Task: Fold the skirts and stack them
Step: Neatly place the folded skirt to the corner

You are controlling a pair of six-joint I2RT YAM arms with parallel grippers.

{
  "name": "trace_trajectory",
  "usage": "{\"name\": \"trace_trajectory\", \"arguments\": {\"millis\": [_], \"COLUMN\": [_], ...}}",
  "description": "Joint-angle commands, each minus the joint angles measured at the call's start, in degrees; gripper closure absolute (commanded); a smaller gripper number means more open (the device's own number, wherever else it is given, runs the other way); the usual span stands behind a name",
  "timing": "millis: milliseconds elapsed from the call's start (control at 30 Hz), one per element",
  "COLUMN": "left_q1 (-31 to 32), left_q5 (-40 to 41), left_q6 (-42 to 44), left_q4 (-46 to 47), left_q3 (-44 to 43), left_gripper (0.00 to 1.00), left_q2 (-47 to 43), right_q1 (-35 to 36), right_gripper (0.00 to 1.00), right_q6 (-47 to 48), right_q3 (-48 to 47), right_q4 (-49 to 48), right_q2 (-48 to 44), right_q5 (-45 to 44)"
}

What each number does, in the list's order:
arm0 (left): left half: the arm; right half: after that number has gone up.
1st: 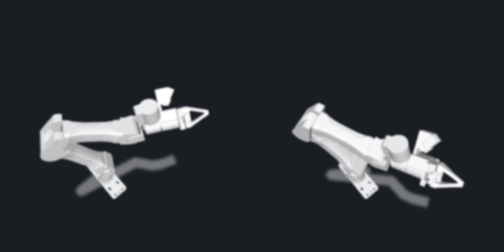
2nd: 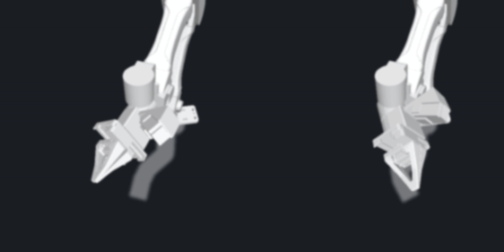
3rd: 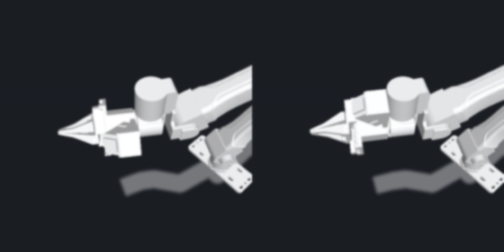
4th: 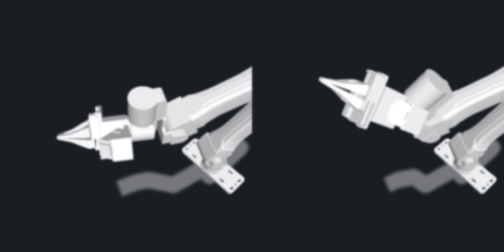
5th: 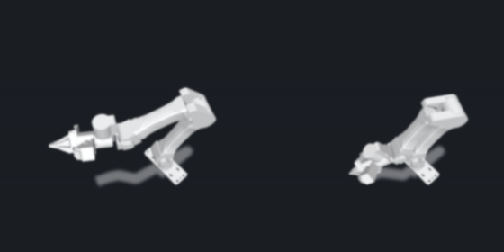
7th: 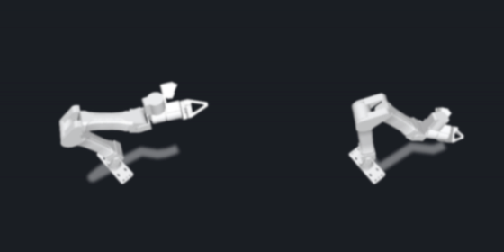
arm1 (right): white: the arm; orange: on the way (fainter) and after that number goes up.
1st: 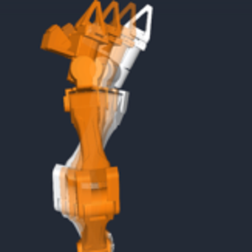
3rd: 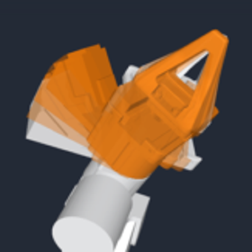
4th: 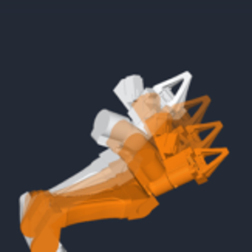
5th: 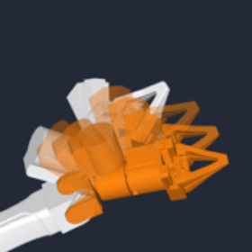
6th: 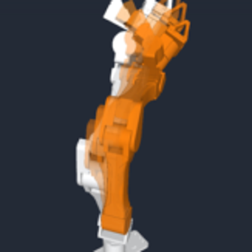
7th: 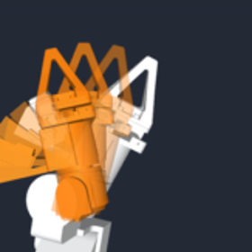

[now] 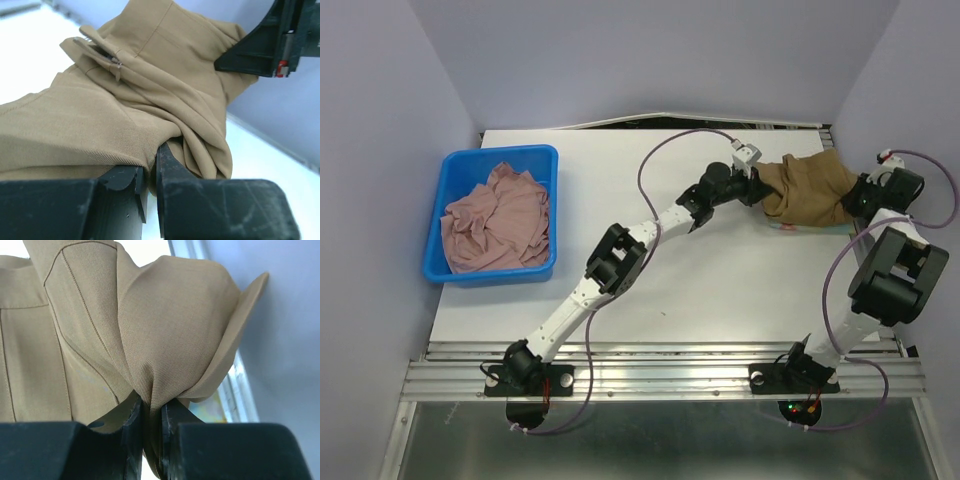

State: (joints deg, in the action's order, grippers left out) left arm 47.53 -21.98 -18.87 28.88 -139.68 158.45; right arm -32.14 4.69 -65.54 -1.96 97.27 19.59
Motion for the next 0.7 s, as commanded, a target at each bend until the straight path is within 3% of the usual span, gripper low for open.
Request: {"name": "trace_trajectory", "arguments": {"millis": [0, 100, 200, 300, 400, 433, 500, 533, 667], "left_q1": [-0.6, -0.9, -1.6, -2.3, -3.1, -3.2, -3.5, -4.0, -5.1], "left_q5": [1.8, 1.8, 0.1, -0.2, -0.3, 0.1, 0.5, 0.4, 1.7], "left_q6": [1.7, 1.4, -1.6, -2.4, -0.9, 0.0, 0.9, 1.5, 4.4], "left_q4": [-0.4, -3.5, -3.8, -2.5, 0.0, 0.1, 0.0, -0.1, -2.9], "left_q3": [-3.8, -2.7, 1.7, 9.7, 20.5, 25.0, 29.7, 34.3, 44.4], "left_gripper": [0.81, 0.65, 0.36, 0.29, 0.24, 0.23, 0.21, 0.21, 0.15], "left_q2": [0.2, -0.2, -3.2, -9.4, -17.7, -19.7, -26.4, -28.5, -39.4], "right_q1": [-0.6, -0.6, -0.6, -0.6, -0.1, -0.1, -0.1, -0.1, -0.1], "right_gripper": [0.99, 0.99, 0.97, 0.86, 0.66, 0.52, 0.37, 0.23, 0.04], "right_q6": [0.2, 1.5, 2.3, 2.2, 2.4, 2.2, 2.0, 1.9, 1.3], "right_q3": [1.7, 2.0, 0.9, -1.5, -5.1, -6.0, -7.7, -9.7, -13.8], "right_q4": [-8.4, -8.2, -6.8, -4.7, -1.6, -1.0, -0.3, 0.9, 4.7], "right_q2": [3.8, 7.1, 9.4, 11.3, 13.7, 14.2, 14.9, 15.2, 13.9], "right_q5": [-0.6, -2.5, -2.5, 0.2, 1.9, 1.9, 1.9, 1.9, 2.5]}}
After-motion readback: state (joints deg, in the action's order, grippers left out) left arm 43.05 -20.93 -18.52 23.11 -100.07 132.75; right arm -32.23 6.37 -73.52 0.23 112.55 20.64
